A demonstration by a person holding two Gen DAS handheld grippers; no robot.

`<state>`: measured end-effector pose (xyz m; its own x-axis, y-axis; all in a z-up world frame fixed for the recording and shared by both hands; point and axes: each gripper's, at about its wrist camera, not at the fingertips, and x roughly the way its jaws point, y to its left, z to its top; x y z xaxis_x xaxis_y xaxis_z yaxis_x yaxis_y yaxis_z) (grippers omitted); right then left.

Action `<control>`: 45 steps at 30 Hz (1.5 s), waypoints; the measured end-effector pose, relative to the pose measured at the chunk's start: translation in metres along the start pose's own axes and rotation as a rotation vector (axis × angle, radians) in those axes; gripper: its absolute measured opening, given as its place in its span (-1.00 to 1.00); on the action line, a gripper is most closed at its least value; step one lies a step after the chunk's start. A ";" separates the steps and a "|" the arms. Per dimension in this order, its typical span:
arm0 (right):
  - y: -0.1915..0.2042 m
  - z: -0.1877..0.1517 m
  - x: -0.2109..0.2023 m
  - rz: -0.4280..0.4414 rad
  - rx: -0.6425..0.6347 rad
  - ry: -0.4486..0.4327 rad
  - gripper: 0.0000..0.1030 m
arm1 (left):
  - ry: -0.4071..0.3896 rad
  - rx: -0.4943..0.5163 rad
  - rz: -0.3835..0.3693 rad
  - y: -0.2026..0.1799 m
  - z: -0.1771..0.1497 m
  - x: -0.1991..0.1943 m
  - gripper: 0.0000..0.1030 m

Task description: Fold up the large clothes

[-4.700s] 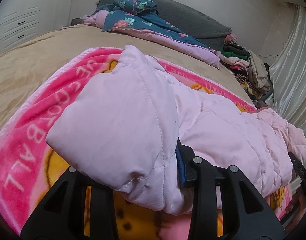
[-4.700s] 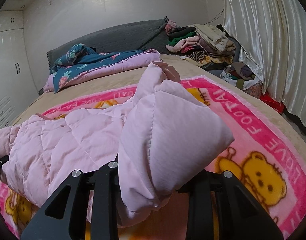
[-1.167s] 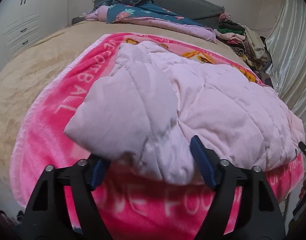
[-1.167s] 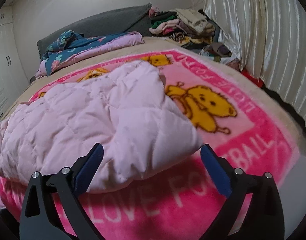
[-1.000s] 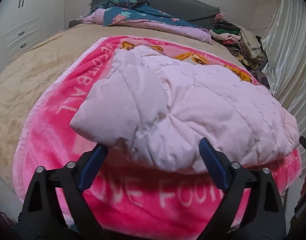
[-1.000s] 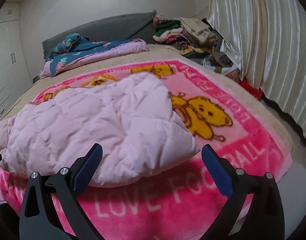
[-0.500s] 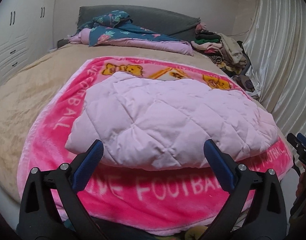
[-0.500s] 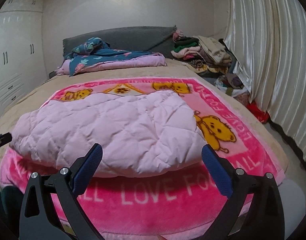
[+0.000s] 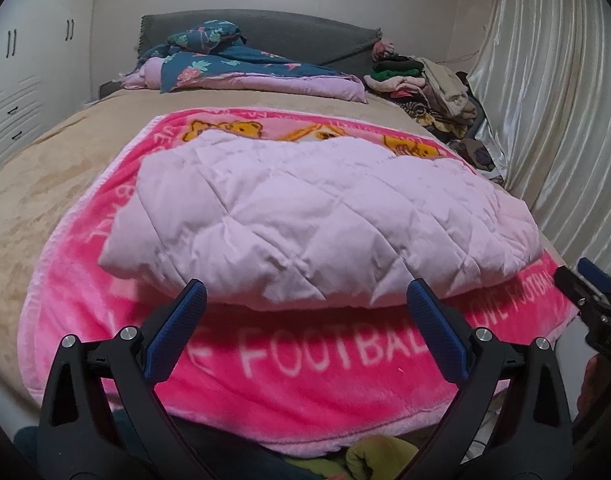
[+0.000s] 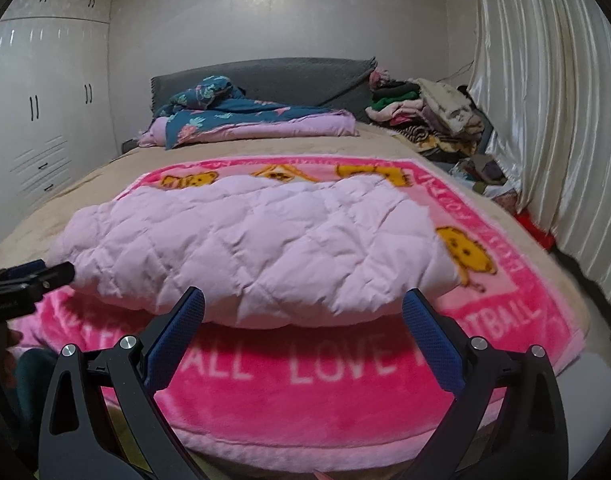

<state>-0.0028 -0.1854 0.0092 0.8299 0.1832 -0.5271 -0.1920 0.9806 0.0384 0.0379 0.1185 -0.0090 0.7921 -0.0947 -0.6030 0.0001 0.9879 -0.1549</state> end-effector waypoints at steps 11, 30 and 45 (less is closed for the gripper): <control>0.026 -0.007 0.014 0.074 -0.028 0.065 0.92 | 0.040 0.009 -0.018 -0.008 -0.010 0.008 0.82; 0.027 -0.006 0.011 0.078 -0.025 0.057 0.92 | 0.031 0.002 0.003 -0.007 -0.010 0.004 0.82; 0.027 -0.006 0.010 0.075 -0.026 0.055 0.92 | 0.025 -0.004 0.018 -0.005 -0.009 0.001 0.82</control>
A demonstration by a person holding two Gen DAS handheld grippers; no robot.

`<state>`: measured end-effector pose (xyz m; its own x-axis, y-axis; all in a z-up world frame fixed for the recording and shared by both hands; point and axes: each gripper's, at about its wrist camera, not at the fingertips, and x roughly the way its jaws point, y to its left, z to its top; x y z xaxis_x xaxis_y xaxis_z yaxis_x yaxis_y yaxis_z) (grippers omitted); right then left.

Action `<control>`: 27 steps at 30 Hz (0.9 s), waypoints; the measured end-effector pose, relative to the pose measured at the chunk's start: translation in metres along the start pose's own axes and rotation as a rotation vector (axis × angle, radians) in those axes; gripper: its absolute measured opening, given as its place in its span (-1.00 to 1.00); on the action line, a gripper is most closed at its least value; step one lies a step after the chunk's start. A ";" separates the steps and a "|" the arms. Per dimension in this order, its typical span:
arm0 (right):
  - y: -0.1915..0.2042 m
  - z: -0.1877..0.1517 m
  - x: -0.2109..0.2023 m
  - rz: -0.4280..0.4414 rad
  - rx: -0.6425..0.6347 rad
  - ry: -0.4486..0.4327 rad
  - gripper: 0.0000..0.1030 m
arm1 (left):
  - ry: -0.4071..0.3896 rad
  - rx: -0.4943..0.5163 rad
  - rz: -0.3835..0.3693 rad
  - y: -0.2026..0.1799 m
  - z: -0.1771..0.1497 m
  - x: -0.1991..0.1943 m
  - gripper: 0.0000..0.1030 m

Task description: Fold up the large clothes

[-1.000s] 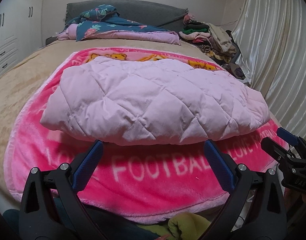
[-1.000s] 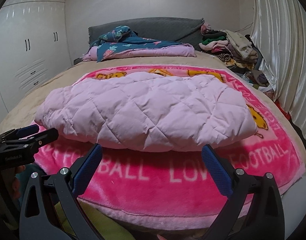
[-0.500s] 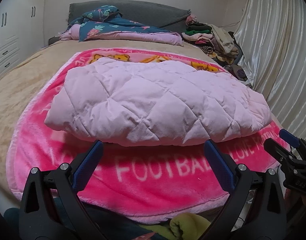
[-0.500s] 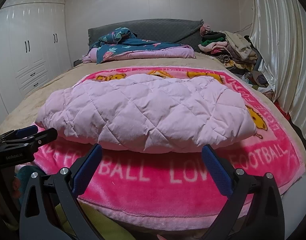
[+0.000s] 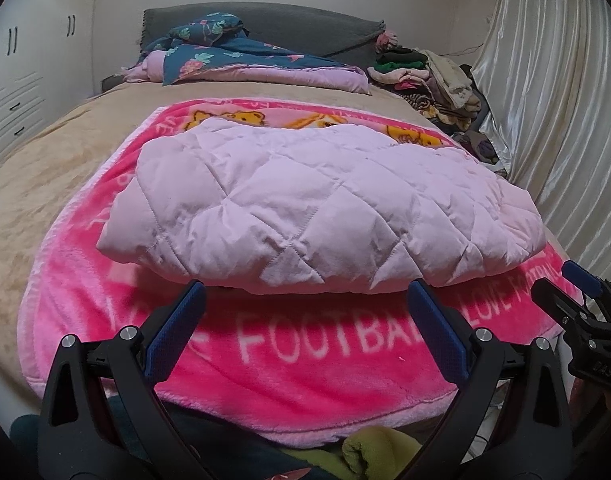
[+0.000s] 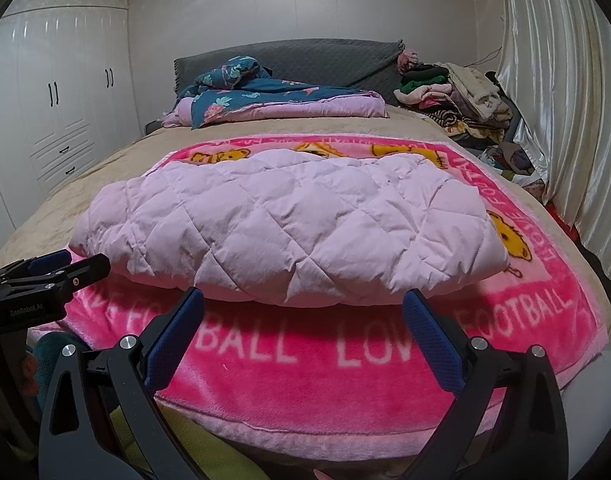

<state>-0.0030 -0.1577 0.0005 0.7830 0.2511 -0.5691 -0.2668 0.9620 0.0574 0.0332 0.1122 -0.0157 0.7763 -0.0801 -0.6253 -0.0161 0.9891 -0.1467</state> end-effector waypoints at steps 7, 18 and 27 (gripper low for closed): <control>-0.001 0.000 -0.003 -0.009 0.000 -0.002 0.92 | -0.003 -0.009 0.009 0.003 0.001 -0.002 0.82; -0.001 0.000 -0.003 -0.009 0.001 0.003 0.92 | -0.004 -0.013 0.009 0.004 0.002 -0.003 0.82; 0.001 -0.001 0.000 -0.007 -0.006 0.010 0.92 | -0.002 -0.013 0.013 0.005 0.003 -0.005 0.82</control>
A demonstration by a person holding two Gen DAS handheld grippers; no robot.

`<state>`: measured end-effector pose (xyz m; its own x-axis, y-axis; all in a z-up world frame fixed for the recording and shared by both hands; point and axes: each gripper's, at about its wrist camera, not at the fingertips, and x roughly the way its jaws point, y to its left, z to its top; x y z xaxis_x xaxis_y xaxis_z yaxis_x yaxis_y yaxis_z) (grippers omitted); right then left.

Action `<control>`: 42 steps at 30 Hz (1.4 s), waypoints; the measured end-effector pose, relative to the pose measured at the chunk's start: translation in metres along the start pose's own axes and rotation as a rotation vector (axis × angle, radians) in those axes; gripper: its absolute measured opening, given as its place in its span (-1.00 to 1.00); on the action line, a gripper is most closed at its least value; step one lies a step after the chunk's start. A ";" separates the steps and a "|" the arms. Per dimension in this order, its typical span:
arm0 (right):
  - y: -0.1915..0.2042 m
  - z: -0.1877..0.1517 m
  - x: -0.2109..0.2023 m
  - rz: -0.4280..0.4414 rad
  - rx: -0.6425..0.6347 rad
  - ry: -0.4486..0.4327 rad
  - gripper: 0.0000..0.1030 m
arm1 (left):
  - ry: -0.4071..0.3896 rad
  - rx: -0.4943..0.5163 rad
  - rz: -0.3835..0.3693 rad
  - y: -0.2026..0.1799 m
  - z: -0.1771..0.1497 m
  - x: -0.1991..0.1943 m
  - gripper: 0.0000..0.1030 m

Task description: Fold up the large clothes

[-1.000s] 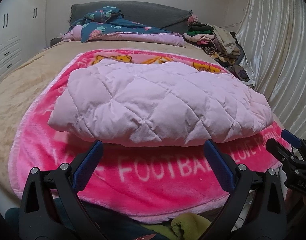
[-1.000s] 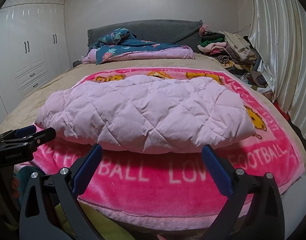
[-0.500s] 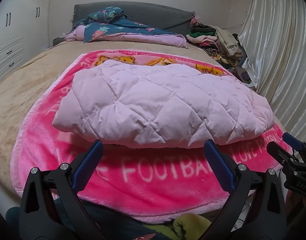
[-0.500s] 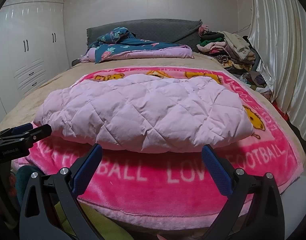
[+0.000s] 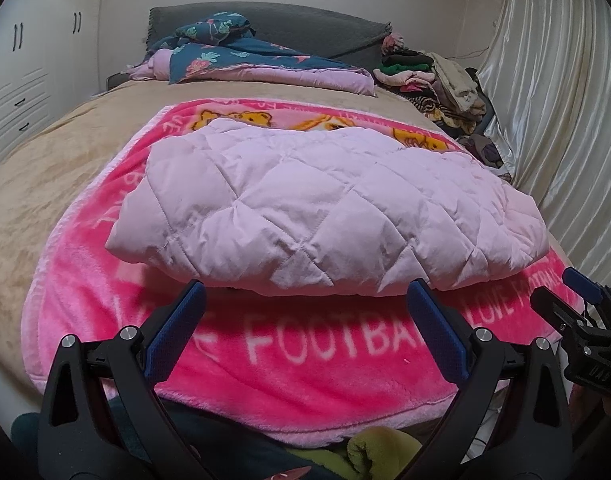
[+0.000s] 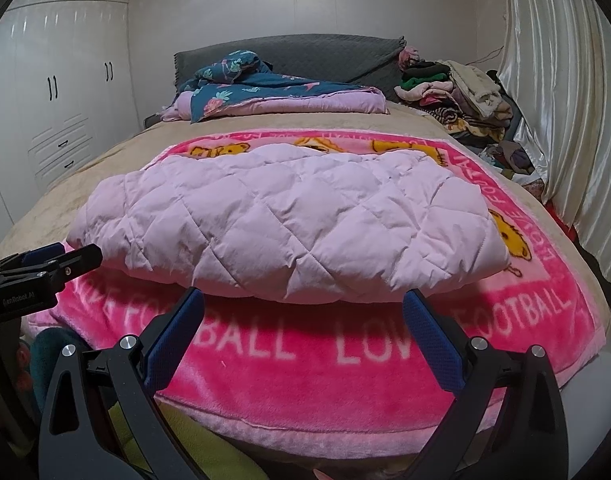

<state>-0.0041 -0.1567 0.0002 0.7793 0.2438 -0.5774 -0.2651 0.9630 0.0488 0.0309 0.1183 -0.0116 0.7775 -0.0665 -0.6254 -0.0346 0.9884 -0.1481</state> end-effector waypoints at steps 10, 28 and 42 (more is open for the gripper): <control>0.000 0.000 0.000 -0.001 -0.002 0.001 0.92 | 0.008 -0.002 0.005 0.001 -0.001 0.001 0.82; -0.001 -0.001 0.000 -0.036 -0.016 0.007 0.92 | 0.000 -0.009 -0.013 0.001 -0.002 -0.001 0.82; -0.118 -0.020 -0.015 -0.267 0.252 -0.005 0.92 | -0.039 -0.062 0.046 0.010 0.003 -0.001 0.82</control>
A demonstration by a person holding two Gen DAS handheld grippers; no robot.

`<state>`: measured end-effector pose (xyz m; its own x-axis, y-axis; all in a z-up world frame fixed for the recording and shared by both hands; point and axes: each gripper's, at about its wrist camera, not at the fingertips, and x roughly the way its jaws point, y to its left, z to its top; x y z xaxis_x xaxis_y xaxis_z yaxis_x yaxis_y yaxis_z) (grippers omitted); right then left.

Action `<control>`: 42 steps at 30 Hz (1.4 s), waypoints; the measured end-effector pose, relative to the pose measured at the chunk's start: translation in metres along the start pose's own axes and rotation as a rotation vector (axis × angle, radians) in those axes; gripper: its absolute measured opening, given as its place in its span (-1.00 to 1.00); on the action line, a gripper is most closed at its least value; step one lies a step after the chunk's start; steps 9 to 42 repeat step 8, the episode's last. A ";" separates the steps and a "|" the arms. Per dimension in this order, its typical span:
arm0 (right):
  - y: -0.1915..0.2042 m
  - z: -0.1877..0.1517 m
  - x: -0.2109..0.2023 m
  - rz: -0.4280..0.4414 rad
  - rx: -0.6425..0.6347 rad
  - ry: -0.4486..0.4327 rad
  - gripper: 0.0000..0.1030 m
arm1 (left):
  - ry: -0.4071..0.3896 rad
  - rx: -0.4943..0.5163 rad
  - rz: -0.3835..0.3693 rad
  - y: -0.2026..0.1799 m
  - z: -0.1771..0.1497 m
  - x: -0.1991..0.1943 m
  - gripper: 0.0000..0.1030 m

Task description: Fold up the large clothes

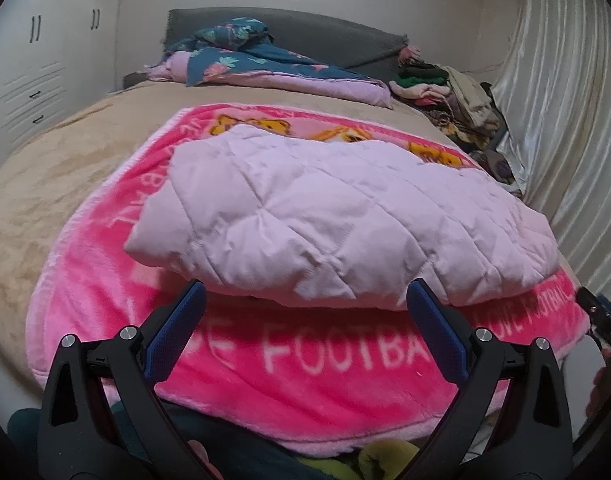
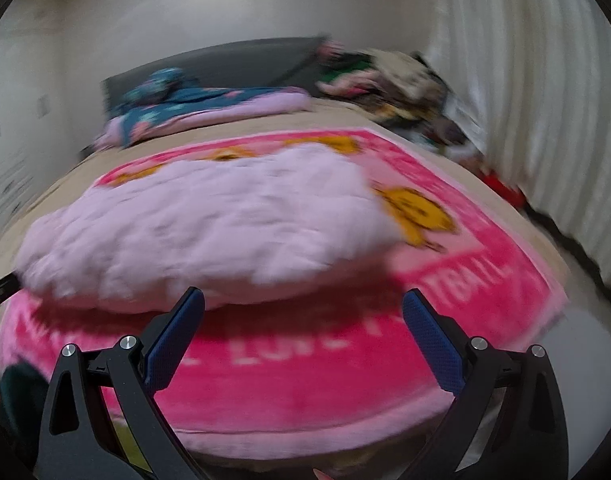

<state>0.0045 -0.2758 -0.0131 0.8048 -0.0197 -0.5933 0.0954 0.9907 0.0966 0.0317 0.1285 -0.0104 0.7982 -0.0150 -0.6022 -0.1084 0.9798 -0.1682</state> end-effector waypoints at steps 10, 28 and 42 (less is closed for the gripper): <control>-0.216 -0.026 0.045 -0.494 0.251 0.081 0.91 | 0.054 -0.182 0.117 0.091 0.034 0.041 0.82; -0.216 -0.026 0.045 -0.494 0.251 0.081 0.91 | 0.054 -0.182 0.117 0.091 0.034 0.041 0.82; -0.216 -0.026 0.045 -0.494 0.251 0.081 0.91 | 0.054 -0.182 0.117 0.091 0.034 0.041 0.82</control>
